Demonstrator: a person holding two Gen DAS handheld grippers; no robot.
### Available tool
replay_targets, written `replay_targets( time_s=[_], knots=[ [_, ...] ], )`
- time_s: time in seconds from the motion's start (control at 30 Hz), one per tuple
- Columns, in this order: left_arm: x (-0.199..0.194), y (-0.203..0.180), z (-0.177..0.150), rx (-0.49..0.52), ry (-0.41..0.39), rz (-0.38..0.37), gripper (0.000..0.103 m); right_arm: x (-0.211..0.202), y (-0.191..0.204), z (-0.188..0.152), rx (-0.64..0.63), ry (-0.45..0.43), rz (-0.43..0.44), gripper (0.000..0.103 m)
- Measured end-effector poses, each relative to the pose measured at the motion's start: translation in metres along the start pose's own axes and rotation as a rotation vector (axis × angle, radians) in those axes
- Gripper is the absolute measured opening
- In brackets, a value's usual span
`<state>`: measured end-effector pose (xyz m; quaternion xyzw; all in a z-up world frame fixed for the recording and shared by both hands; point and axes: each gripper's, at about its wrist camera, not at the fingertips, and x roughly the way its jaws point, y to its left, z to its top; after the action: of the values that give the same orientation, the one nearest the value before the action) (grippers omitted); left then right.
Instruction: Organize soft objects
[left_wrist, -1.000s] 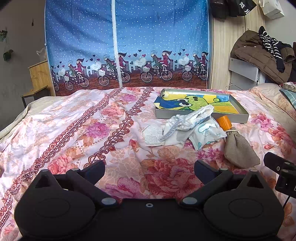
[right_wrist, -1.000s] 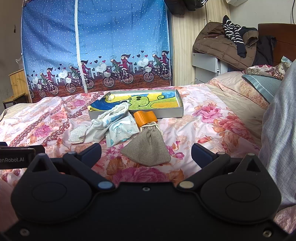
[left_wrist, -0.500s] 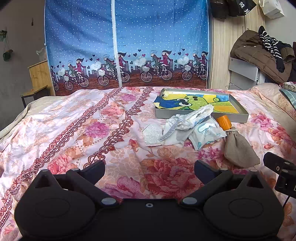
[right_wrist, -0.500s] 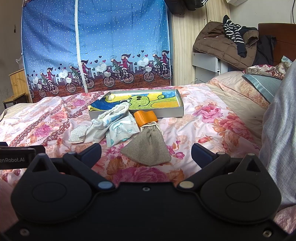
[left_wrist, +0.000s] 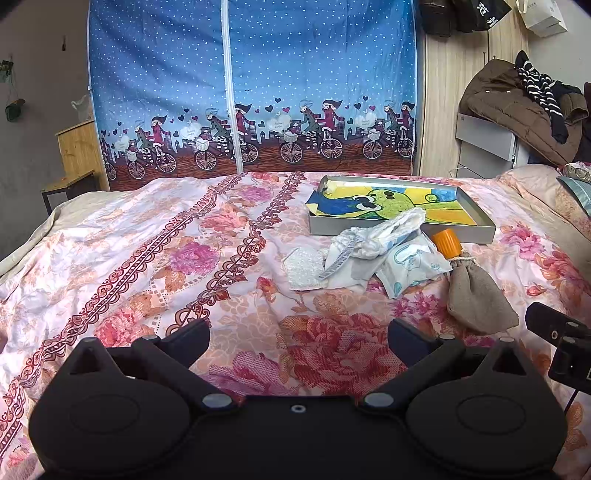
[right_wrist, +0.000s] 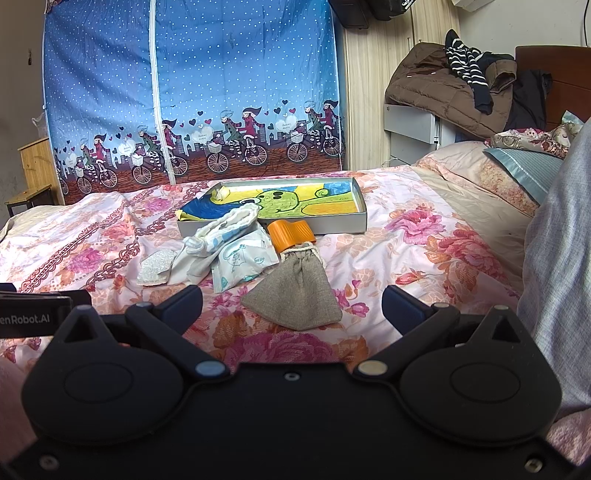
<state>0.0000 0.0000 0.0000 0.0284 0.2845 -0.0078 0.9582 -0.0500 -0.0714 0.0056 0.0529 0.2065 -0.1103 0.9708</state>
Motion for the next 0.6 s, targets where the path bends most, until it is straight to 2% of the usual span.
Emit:
replay_targets(
  time_s=[0.6],
  knots=[
    [0.0001, 0.0, 0.0001, 0.0, 0.002, 0.0, 0.102, -0.0005, -0.0012, 0.0009, 0.001, 0.002, 0.002, 0.103]
  ],
)
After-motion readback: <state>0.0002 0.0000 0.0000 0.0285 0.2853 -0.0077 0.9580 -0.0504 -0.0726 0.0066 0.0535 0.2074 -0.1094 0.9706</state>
